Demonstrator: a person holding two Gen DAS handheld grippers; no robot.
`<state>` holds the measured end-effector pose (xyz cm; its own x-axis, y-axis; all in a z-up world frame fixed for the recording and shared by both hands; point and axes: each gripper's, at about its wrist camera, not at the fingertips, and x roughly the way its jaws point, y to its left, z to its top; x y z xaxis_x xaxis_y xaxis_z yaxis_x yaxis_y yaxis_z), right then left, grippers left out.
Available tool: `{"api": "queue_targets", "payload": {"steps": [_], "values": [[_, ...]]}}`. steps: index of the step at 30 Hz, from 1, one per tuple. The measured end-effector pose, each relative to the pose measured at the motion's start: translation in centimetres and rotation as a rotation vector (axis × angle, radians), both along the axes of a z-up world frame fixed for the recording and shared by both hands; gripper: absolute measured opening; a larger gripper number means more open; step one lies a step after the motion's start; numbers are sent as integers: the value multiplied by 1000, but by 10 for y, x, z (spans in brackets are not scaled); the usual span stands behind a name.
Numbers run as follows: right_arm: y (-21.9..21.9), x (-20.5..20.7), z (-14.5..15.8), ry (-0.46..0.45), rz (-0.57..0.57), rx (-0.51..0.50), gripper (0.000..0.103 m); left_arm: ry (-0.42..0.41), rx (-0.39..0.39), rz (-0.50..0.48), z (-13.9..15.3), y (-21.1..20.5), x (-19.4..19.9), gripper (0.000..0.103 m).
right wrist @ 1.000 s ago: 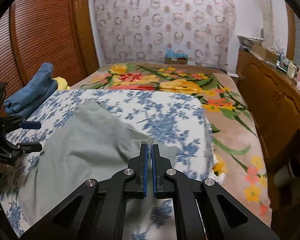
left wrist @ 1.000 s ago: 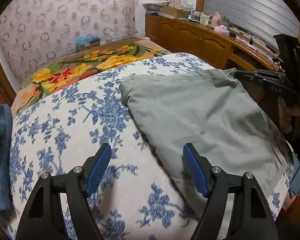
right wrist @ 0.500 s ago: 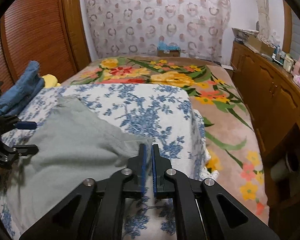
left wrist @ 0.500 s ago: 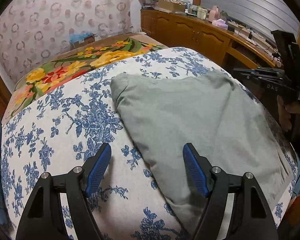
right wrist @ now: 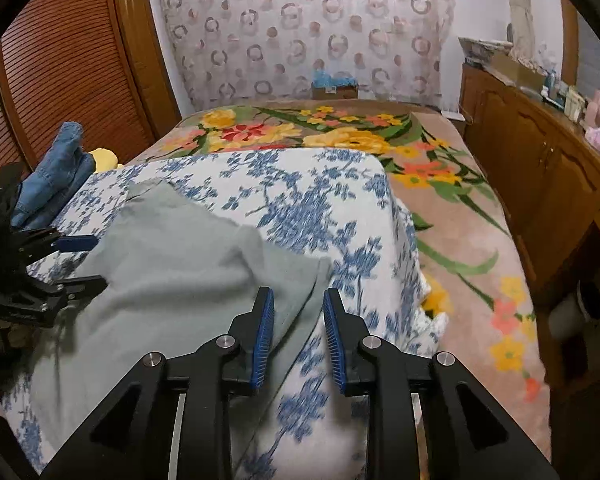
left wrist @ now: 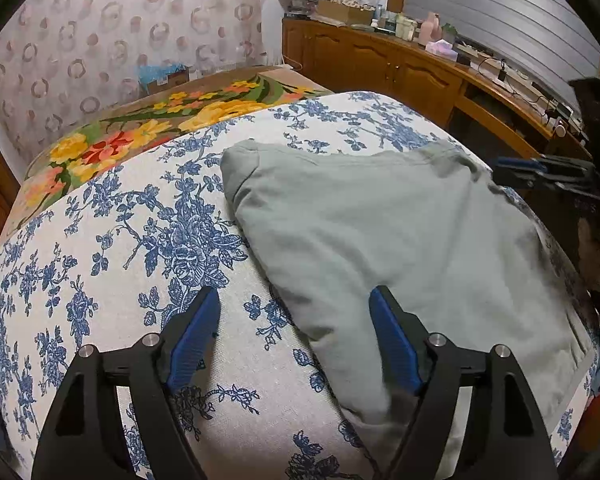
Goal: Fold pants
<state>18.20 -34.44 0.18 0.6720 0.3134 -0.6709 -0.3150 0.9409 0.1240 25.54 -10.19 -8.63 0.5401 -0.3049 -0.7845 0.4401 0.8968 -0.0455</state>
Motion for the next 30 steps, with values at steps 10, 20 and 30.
{"api": "queue_targets", "payload": {"steps": [10, 20, 30], "values": [[10, -46, -2, 28, 31, 12, 26, -12, 2, 3, -1, 0, -1, 81], [4, -56, -7, 34, 18, -47, 5, 10, -9, 9, 7, 5, -18, 81], [2, -71, 4, 21, -44, -48, 5, -3, -48, 14, 13, 12, -57, 81]]}}
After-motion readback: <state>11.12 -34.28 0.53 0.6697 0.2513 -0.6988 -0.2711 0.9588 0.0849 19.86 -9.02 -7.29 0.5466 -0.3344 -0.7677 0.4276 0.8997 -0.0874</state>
